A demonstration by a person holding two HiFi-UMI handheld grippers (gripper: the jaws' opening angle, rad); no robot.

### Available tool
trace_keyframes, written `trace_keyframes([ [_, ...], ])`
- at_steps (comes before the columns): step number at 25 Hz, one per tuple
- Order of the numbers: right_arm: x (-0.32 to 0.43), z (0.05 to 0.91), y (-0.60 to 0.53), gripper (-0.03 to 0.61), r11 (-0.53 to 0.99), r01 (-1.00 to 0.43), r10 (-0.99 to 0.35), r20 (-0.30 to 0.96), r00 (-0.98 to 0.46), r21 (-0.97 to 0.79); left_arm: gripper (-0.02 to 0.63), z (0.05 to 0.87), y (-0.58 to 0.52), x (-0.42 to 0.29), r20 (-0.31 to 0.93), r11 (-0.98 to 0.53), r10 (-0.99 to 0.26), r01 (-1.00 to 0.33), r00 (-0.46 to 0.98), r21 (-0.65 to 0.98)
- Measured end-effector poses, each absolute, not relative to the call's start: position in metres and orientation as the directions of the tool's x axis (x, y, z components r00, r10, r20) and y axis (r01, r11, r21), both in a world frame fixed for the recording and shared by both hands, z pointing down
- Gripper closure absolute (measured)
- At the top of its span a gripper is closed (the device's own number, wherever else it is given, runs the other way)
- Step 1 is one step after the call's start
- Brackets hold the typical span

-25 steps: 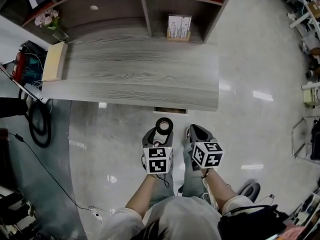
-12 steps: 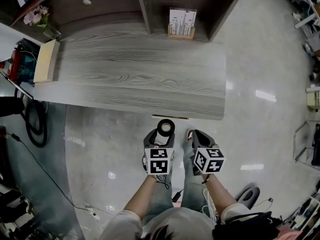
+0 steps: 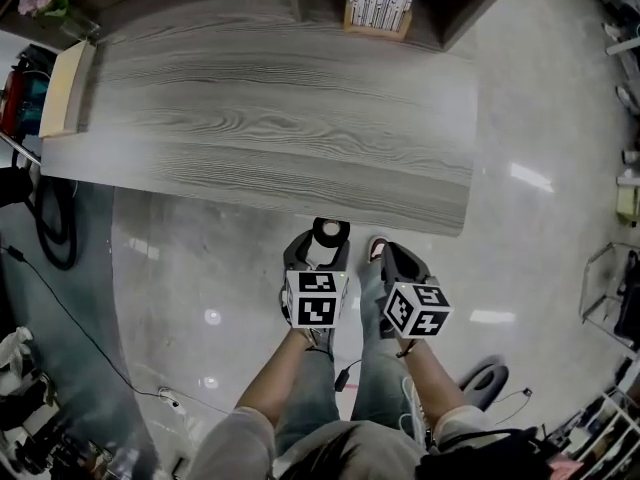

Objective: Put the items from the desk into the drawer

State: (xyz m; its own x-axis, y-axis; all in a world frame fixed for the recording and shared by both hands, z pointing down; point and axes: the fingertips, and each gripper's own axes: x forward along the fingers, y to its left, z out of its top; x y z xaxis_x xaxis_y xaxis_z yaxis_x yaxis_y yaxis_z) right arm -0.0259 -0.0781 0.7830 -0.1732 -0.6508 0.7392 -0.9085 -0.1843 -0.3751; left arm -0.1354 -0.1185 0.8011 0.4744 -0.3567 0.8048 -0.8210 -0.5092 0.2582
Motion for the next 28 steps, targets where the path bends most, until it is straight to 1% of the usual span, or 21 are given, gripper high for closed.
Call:
trace_keyframes([
  [11,-0.012,0.805,-0.073,0.58,-0.231,-0.898,-0.649,0.747,-0.146,-0.375,0.333,0.835,-0.128,-0.126,0.824,-0.513,-0.351,-0.827,0.445,0.228],
  [17,-0.011,0.809,-0.069,0.58,-0.225,-0.899,-0.644,0.75,-0.151,-0.375,0.333,0.844,-0.135,-0.123,0.837,-0.516,-0.347,-0.831,0.424,0.207],
  [23,-0.012,0.809,-0.066,0.58,-0.22,-0.899,-0.639,0.752,-0.161,-0.379,0.333,0.851,-0.131,-0.117,0.844,-0.52,-0.322,-0.825,0.429,0.221],
  [28,-0.012,0.809,-0.067,0.58,-0.218,-0.899,-0.638,0.753,-0.163,-0.38,0.333,0.853,-0.134,-0.113,0.841,-0.519,-0.327,-0.826,0.43,0.22],
])
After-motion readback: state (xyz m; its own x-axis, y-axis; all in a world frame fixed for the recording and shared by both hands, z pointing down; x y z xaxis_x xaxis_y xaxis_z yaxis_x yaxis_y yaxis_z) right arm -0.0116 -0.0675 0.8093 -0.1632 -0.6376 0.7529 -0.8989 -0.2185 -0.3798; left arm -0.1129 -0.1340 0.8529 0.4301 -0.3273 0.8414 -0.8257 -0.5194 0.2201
